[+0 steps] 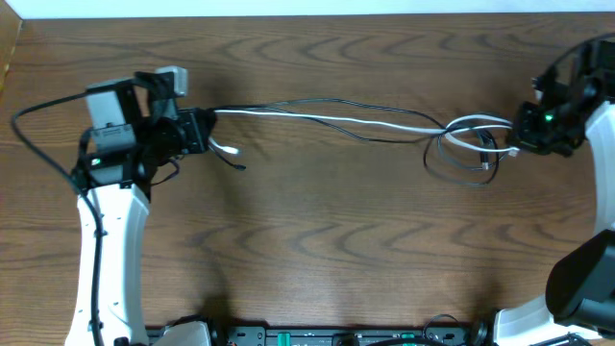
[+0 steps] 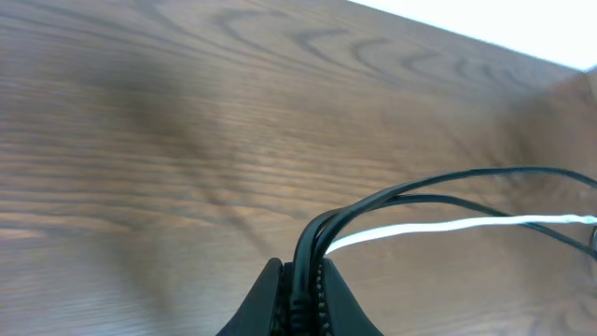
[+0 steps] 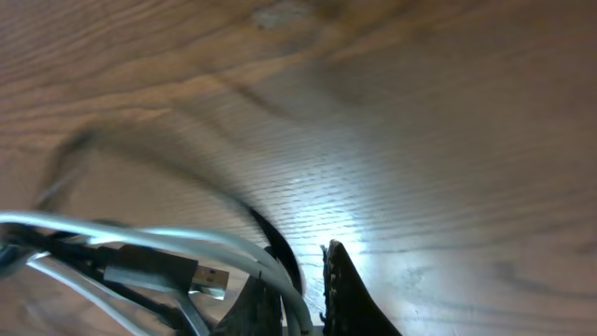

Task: Untangle cables
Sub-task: 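Pull the grippers apart, stretching the cables left and right, then move the grippers back toward center and release the cables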

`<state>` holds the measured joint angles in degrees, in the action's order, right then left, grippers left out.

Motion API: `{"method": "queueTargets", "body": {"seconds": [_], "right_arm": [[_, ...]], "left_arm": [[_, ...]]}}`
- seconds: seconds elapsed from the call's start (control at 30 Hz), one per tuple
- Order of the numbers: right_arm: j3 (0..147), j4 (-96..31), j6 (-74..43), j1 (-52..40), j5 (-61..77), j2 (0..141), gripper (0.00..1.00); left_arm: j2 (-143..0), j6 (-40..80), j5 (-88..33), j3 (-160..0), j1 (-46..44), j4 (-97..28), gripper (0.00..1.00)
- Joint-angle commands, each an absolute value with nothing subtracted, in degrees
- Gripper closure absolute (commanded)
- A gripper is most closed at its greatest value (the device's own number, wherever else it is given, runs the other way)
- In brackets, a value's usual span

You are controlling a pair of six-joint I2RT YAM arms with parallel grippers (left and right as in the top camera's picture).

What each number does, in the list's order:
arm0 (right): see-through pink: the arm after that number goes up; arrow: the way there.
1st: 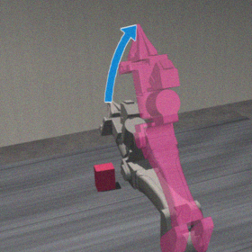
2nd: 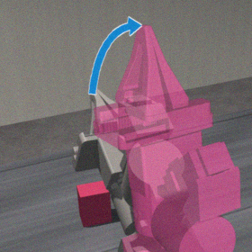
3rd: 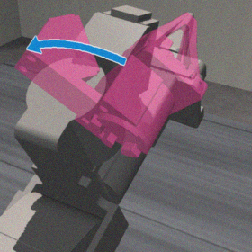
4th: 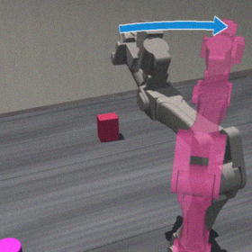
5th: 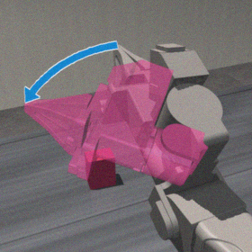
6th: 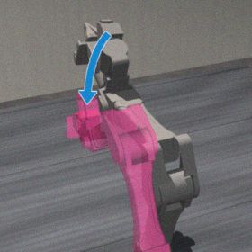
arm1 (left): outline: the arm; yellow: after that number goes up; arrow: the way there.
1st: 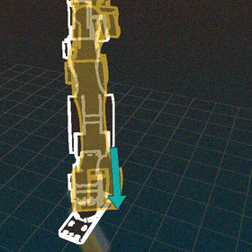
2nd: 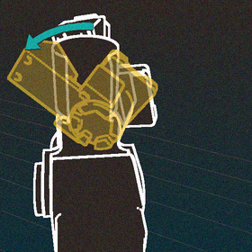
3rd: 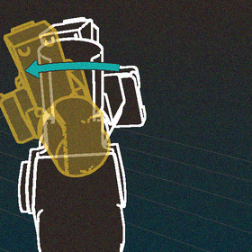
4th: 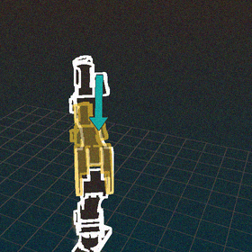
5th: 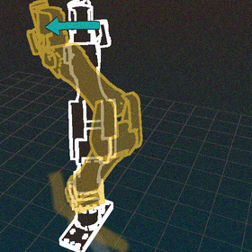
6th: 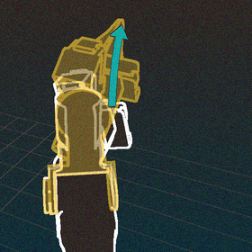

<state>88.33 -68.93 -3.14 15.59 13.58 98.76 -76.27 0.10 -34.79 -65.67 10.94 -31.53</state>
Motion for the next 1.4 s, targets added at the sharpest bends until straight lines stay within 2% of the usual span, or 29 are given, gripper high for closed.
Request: {"method": "queueTargets", "body": {"seconds": [0.0,0.4,0.73,0.97,1.37], "right_arm": [[88.3,-69.6,-4.9,18.0,11.1,96.6,0.99],[88.3,-69.9,-4.6,17.0,14.7,96.6,0.99],[88.3,-69.6,-1.4,10.2,15.4,96.6,0.99],[88.3,-68.1,-0.5,6.7,14.9,94.3,0.99],[87.3,-62.4,-0.1,1.9,4.1,78.7,0.99]], "left_arm": [[-74.4,-0.4,-33.4,-66.2,14.2,-31.4,0.92],[-74.0,-0.4,-34.5,-66.2,15.8,-35.2,0.92],[-74.0,-0.8,-41.0,-66.2,14.8,-36.7,0.93],[-74.0,-4.5,-39.9,-66.2,9.8,-37.7,0.92],[-73.9,-4.5,-24.6,-66.2,-4.1,-38.6,0.92]]}}
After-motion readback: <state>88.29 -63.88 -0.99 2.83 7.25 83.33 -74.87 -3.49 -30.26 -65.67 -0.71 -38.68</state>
